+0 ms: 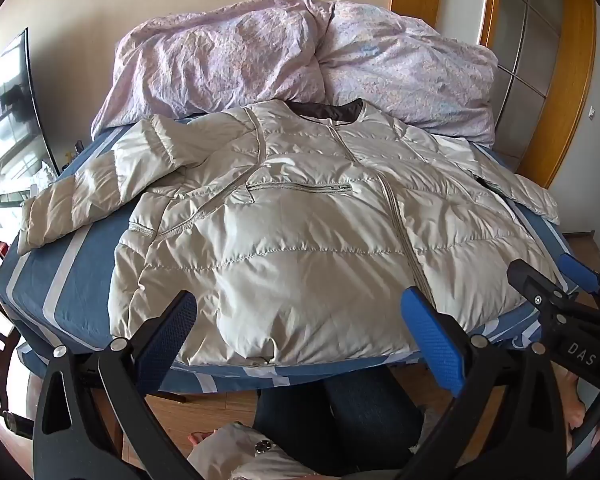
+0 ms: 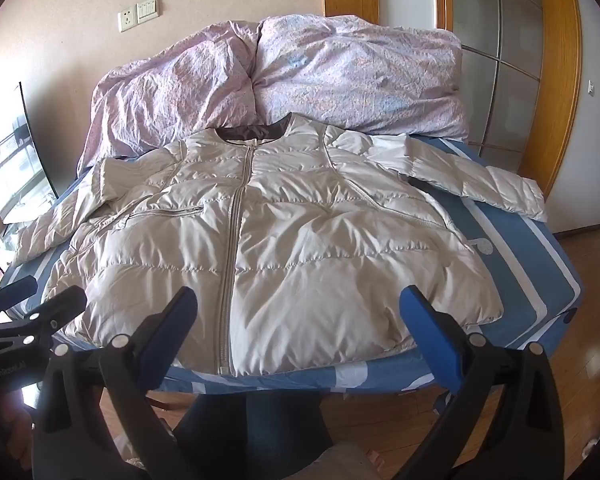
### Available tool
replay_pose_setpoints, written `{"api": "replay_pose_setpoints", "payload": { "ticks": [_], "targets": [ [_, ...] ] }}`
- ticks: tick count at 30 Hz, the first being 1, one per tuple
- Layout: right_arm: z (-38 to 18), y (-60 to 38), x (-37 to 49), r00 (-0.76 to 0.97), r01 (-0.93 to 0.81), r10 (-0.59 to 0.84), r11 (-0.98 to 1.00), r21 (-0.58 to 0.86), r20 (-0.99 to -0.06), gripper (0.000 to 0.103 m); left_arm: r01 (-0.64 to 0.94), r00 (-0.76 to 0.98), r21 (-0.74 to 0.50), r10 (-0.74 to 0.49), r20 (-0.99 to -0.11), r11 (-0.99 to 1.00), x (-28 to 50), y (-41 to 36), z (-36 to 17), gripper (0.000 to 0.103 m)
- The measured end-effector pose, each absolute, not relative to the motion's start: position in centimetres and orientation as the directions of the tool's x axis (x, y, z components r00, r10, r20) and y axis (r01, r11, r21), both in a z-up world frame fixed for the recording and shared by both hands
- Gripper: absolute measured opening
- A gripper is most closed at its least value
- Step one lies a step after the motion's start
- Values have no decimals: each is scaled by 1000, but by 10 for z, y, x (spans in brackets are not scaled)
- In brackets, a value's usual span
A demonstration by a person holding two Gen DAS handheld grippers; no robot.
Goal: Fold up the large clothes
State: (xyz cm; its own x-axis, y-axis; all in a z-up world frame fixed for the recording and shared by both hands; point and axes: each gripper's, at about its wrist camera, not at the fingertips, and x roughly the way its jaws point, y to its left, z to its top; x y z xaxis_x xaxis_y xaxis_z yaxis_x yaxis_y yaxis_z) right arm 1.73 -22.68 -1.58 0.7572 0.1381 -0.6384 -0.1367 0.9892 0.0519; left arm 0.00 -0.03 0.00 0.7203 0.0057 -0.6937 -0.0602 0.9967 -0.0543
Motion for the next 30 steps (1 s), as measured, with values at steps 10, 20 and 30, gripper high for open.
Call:
{"api": "replay_pose_setpoints", "payload": {
  "ticks": [10,20,30],
  "targets": [
    [-16,-227,17,758,-136,139,989,53,-637,101,-60,718,-60,1,-696,996,0,0,0,102],
    [-16,-227,17,759,-136,139,989,54,-637,101,-58,719,-60,0,-695,996,-1,-1,0,102],
    [-16,-227,17,759,-136,139,989,54,-636,101,-59,718,-62,-1,-696,996,0,0,0,102]
  ]
}}
